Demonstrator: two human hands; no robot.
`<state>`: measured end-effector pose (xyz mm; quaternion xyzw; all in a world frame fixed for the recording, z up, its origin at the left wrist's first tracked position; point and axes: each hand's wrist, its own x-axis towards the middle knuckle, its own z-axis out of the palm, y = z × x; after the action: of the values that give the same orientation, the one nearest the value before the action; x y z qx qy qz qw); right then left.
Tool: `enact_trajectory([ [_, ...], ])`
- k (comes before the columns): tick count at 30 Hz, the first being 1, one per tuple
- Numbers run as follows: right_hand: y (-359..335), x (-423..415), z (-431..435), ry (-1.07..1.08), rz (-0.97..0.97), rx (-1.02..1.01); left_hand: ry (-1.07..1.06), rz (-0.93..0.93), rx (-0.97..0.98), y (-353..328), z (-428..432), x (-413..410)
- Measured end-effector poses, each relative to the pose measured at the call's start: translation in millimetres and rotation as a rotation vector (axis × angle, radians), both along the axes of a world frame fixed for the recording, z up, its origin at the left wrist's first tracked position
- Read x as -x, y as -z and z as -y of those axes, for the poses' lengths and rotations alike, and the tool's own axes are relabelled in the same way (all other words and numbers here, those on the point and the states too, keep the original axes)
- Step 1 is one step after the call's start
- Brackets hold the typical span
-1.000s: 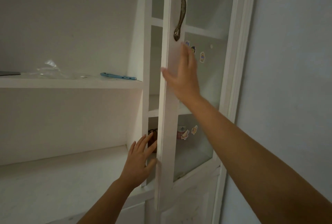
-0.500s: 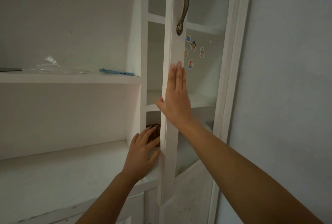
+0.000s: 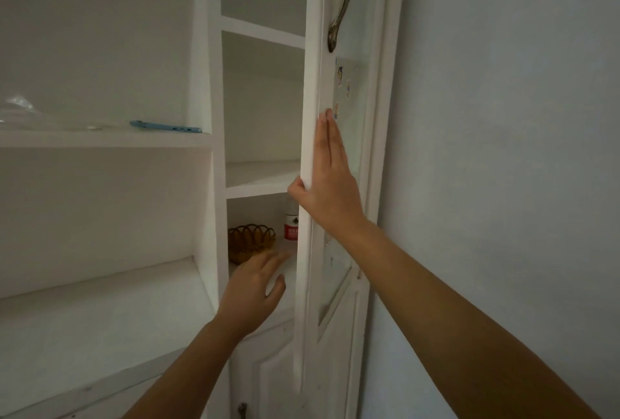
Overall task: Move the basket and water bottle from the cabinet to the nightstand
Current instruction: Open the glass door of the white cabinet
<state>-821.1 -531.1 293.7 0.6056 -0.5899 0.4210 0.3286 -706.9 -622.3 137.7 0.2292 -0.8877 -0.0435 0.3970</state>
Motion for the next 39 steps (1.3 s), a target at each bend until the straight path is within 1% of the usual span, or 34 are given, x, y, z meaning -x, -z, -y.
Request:
enact_trajectory([
  [5,3.2,16.9,-28.7,0.061,-0.026,0.008,0.055,0.022,-0.005,-3.7,-13.1,23.9],
  [9,6.0,27.5,-50.7,0.085,-0.033,0.007,0.148,0.115,-0.026,-1.6,-19.4,43.1],
  [14,12.1,43.4,-76.8,0.146,-0.082,0.022,0.219,0.195,0.031,0.3,-32.1,71.5],
  [17,14.8,55.4,-95.7,0.212,-0.089,0.004,0.259,0.199,0.054,-0.3,-44.2,89.9],
  [24,21.9,91.3,-137.0,0.409,-0.043,0.012,0.381,0.197,0.032,3.9,-65.5,133.5],
  [29,17.4,118.7,-158.4,0.497,0.078,-0.048,0.466,0.209,0.029,3.1,-75.9,165.2],
  [33,13.4,142.2,-171.3,0.521,0.177,-0.113,0.475,0.248,0.061,1.7,-76.3,190.2],
  [36,14.4,157.5,-183.4,0.584,0.124,-0.16,0.481,0.265,0.076,0.6,-76.4,206.1],
  [39,21.2,170.5,-192.3,0.704,-0.032,-0.202,0.49,0.296,0.098,3.3,-77.0,219.8],
])
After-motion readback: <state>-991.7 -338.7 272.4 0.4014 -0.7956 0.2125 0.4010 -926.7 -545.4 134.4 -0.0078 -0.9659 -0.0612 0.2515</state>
